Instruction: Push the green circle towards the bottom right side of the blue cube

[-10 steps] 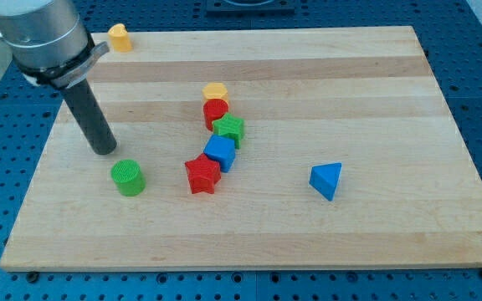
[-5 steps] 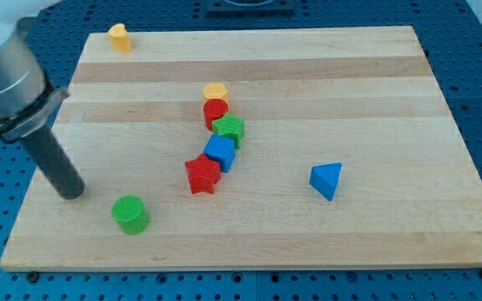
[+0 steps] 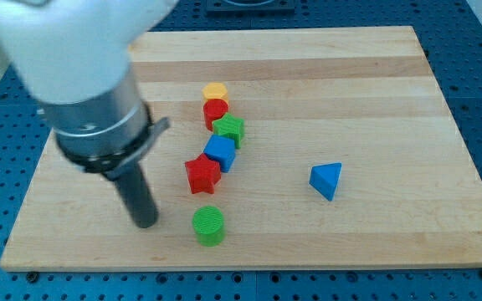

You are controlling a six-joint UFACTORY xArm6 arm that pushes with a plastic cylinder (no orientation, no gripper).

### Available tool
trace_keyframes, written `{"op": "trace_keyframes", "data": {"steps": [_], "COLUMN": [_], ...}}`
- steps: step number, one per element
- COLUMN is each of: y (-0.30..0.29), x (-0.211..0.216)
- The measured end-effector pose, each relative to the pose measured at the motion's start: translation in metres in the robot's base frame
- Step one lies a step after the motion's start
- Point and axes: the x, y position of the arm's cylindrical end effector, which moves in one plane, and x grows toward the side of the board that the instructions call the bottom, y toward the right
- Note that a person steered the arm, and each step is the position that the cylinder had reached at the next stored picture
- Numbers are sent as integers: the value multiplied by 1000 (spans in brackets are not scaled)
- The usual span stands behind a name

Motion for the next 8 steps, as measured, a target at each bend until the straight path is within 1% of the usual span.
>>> {"op": "trace_keyframes", "data": {"steps": [1,2,3,4,5,6,7,8], "y": [-4,55,123,150,151,147,142,142], "x": [16,29,30,31,43,22,-9,-11]}}
